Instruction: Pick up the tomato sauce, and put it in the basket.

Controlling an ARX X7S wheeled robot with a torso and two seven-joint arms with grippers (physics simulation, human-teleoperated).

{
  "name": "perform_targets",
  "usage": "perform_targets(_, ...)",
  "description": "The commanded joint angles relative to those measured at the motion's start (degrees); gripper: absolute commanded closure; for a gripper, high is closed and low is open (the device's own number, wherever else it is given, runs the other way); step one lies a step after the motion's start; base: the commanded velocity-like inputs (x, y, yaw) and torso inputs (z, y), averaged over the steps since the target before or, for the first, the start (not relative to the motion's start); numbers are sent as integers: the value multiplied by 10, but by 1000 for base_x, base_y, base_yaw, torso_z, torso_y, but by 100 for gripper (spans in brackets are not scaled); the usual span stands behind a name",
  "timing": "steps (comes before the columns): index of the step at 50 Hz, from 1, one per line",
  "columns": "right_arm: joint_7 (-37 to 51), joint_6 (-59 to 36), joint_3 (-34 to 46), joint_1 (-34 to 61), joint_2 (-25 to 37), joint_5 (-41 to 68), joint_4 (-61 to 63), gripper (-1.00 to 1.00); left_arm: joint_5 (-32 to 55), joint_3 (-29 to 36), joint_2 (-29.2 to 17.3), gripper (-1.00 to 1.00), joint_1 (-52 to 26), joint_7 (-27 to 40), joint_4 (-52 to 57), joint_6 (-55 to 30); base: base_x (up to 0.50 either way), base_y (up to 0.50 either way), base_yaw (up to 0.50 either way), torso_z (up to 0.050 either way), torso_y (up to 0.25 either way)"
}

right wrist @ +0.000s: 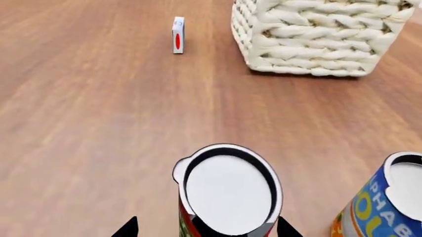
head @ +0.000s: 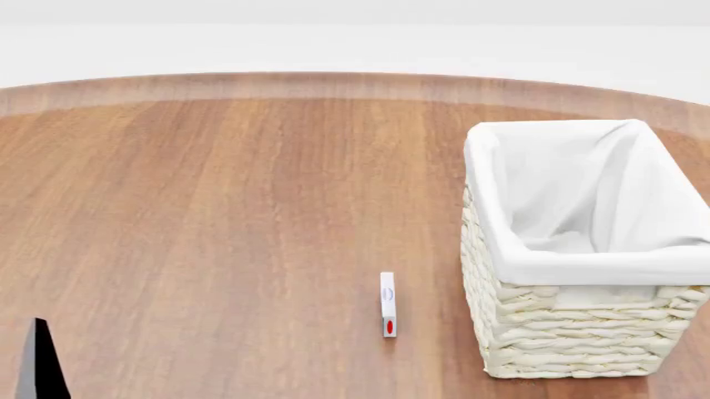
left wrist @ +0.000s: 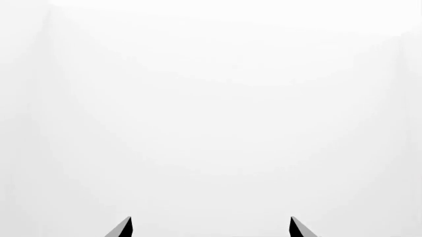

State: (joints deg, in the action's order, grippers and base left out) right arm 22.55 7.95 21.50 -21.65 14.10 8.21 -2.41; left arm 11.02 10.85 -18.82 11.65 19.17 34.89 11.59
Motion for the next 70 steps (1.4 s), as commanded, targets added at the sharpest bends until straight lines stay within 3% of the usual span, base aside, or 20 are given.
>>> perform_targets(1,-3,8,3,4,-3,6,-20,-100,-2,4,-2,-100,-2,2,-2,-1,0,0,0,0,0)
perform_targets(30,-6,17,12,58,1,-4,-42,-100,-4,6,-6,-100,-9,11,-4,-6,0,0,0,0,0)
perform_targets(31,-6,20,12,59,1,-5,-44,100,-1,5,-6,-100,-12,11,-5,-8,0,0,0,0,0)
perform_targets(54,-3,21,13,59,5,3,-34,100,-5,12,-9,-100,-10,15,0,-8,0,0,0,0,0)
perform_targets(70,17,-50,14,99,36,-40,89,100,2,5,-16,-100,-5,18,3,0,0,0,0,0,0)
